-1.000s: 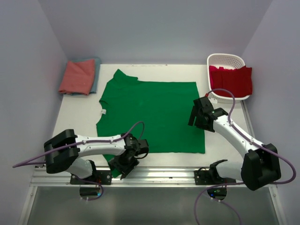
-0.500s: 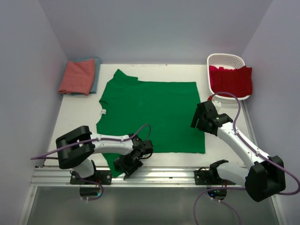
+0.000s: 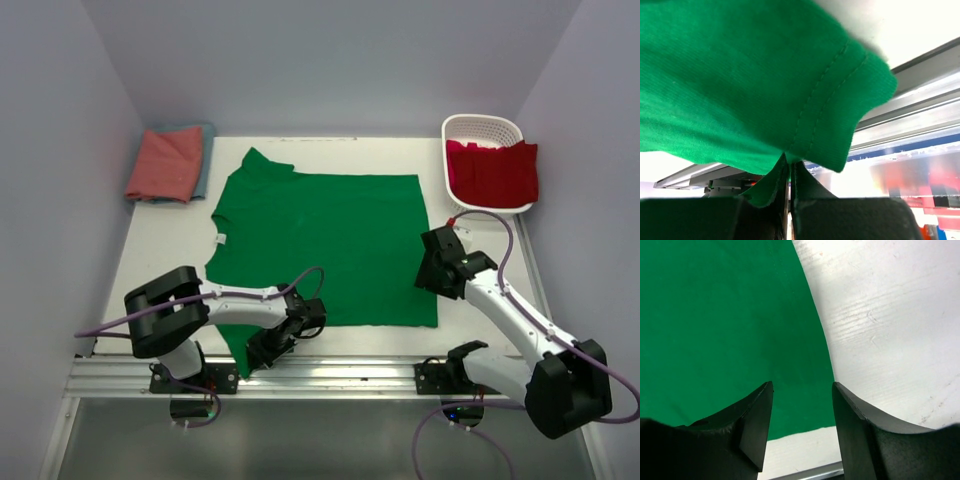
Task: Fold and stack the t-shirts
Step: Flatten the tshirt out
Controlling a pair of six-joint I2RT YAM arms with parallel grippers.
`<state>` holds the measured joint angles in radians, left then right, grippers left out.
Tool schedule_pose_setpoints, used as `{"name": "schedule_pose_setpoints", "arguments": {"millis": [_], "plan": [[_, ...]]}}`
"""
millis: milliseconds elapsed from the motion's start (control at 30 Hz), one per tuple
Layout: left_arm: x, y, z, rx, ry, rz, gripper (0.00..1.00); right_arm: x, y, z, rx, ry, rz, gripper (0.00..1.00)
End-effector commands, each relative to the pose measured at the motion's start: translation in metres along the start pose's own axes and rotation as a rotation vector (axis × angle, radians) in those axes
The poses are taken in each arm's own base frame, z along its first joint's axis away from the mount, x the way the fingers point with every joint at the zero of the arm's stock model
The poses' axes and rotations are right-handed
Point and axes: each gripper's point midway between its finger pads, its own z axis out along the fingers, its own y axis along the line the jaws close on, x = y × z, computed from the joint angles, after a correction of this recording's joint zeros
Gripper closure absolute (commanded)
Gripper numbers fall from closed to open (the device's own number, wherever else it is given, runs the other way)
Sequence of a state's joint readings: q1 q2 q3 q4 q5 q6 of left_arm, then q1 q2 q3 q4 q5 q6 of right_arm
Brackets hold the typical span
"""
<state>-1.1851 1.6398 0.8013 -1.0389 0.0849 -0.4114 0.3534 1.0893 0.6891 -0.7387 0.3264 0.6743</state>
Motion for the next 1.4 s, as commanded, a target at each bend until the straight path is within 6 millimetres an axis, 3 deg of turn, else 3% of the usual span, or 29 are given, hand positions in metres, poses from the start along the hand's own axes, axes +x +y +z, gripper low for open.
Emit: {"name": "schedule_pose_setpoints", "arguments": {"millis": [0, 100, 233, 300, 500, 900, 967, 1067, 1233, 1367], "plan": [[-0.022, -0.021, -0.007, 0.082, -0.106, -0.035, 0.98, 0.006, -0.006, -0.008, 0.007, 0.005, 0.041, 0.46], [-0.030, -0.018, -0.032, 0.056, -0.169, -0.059, 0.98, 0.016, -0.012, -0.003, 0.062, 0.051, 0.063, 0.42], [-0.030, -0.012, -0.054, 0.033, -0.229, -0.088, 0.98, 0.044, -0.017, 0.007, 0.096, 0.154, 0.089, 0.36], [-0.027, -0.009, -0.057, 0.019, -0.235, -0.102, 0.98, 0.054, -0.018, 0.008, 0.088, 0.168, 0.131, 0.39], [-0.025, -0.008, -0.060, 0.020, -0.240, -0.111, 0.98, 0.057, -0.029, -0.001, 0.080, 0.096, 0.239, 0.53], [-0.023, 0.001, -0.069, -0.025, -0.259, -0.129, 0.98, 0.081, -0.031, 0.014, 0.089, 0.165, 0.242, 0.56], [-0.022, 0.001, -0.070, -0.022, -0.265, -0.133, 0.97, 0.082, -0.030, 0.014, 0.082, 0.165, 0.243, 0.59], [-0.022, 0.002, -0.071, -0.023, -0.269, -0.135, 0.97, 0.081, -0.029, 0.014, 0.071, 0.157, 0.246, 0.71], [-0.021, 0.005, -0.068, -0.041, -0.269, -0.139, 0.97, 0.079, -0.027, 0.016, 0.076, 0.153, 0.242, 1.00], [-0.031, 0.013, -0.081, -0.089, -0.324, -0.185, 1.00, 0.064, -0.026, 0.006, 0.065, 0.111, 0.231, 1.00]]}}
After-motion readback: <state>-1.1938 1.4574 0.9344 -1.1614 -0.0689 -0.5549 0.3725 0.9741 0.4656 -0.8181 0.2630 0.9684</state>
